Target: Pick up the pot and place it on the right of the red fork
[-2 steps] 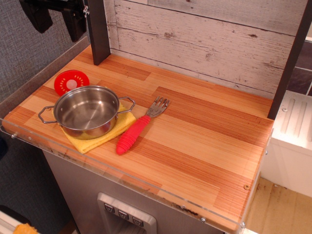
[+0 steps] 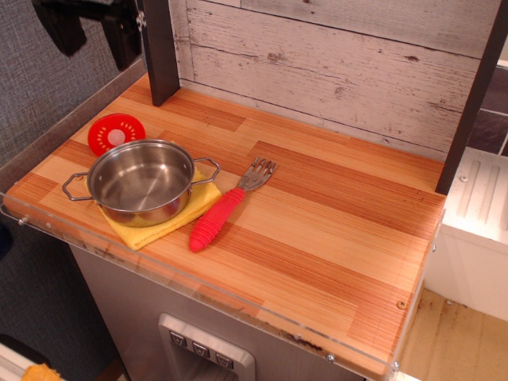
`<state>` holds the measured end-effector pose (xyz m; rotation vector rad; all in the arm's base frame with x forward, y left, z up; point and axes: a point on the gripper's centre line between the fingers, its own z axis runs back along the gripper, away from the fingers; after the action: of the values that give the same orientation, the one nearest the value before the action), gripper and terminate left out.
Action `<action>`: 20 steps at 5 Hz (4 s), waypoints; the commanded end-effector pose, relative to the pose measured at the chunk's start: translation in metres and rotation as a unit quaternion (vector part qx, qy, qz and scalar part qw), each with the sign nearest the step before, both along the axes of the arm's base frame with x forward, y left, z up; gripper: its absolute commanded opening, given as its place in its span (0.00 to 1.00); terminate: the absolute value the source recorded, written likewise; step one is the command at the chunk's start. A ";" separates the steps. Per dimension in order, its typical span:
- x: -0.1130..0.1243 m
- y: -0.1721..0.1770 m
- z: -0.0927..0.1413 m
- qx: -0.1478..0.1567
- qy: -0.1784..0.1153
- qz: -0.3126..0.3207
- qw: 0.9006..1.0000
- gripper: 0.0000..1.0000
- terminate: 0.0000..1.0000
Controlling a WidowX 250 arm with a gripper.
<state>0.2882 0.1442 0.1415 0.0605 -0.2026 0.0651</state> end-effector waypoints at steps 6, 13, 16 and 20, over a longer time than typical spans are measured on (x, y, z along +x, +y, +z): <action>-0.051 -0.057 -0.079 0.037 0.067 -0.095 0.993 1.00 0.00; -0.022 -0.075 -0.084 0.030 0.061 -0.113 0.991 0.00 0.00; -0.029 -0.057 -0.063 -0.002 0.061 -0.090 0.994 0.00 0.00; -0.029 -0.067 -0.085 0.017 0.079 -0.108 0.991 1.00 0.00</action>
<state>0.2588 0.0756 0.0504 0.0688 -0.0299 -0.1488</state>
